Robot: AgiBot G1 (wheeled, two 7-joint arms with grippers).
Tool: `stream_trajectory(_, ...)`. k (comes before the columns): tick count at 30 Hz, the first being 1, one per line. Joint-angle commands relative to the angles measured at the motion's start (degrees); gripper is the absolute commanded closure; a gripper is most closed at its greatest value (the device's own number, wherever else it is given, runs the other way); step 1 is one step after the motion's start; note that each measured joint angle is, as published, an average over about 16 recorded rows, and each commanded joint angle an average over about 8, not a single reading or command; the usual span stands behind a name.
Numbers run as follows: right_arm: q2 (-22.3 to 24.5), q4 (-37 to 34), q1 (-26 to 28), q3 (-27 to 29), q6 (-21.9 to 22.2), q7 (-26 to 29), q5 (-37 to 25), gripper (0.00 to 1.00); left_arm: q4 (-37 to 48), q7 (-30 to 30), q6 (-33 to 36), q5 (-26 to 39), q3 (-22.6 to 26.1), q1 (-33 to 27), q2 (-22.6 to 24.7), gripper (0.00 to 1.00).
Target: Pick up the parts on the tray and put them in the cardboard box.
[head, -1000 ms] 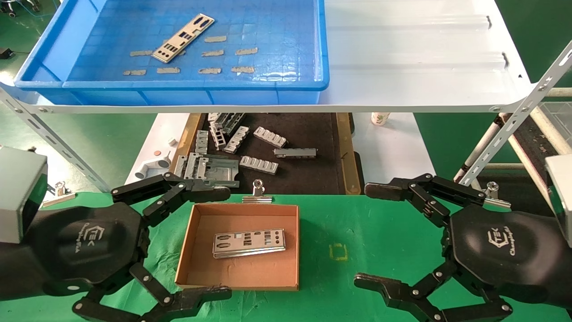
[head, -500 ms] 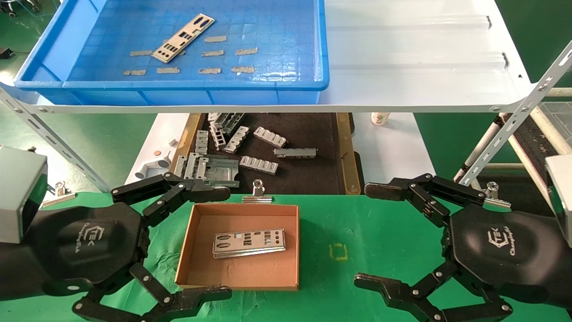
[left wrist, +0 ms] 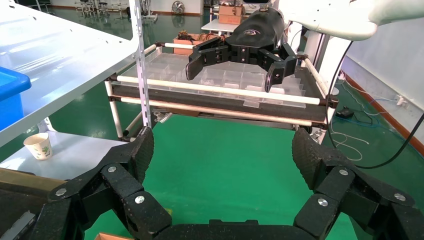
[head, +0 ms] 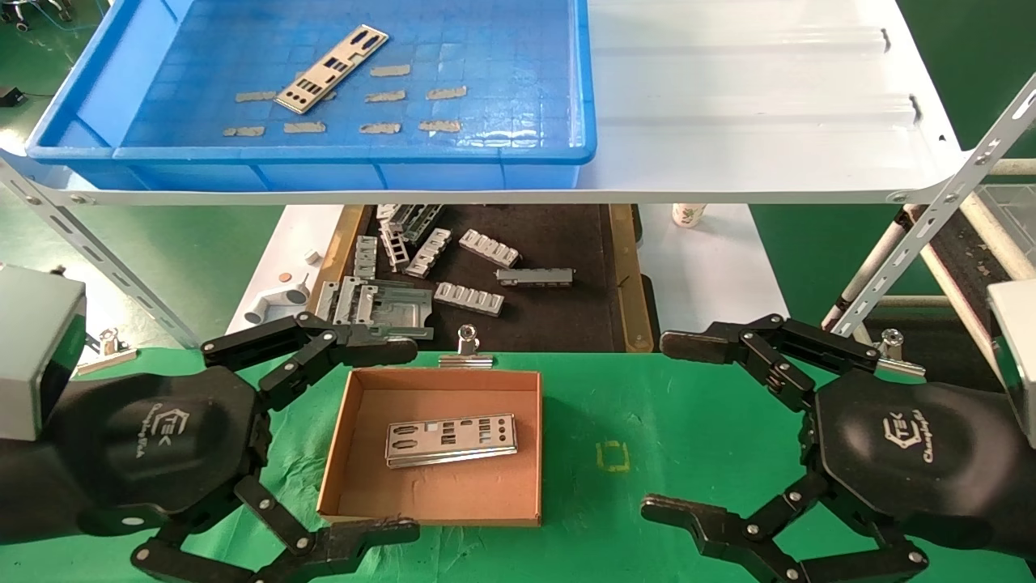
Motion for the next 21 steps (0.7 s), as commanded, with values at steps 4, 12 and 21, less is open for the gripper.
stream_trajectory(4,0.0,0.0,0.0,0.0,0.0,0.0,0.0,0.0,0.0,0.0,0.0,0.0,0.0,0.0,0.0,0.0)
stream_trajectory(12,0.0,0.0,0.0,0.0,0.0,0.0,0.0,0.0,0.0,0.0,0.0,0.0,0.0,0.0,0.0,0.0)
stream_trajectory(21,0.0,0.0,0.0,0.0,0.0,0.0,0.0,0.0,0.0,0.0,0.0,0.0,0.0,0.0,0.0,0.0)
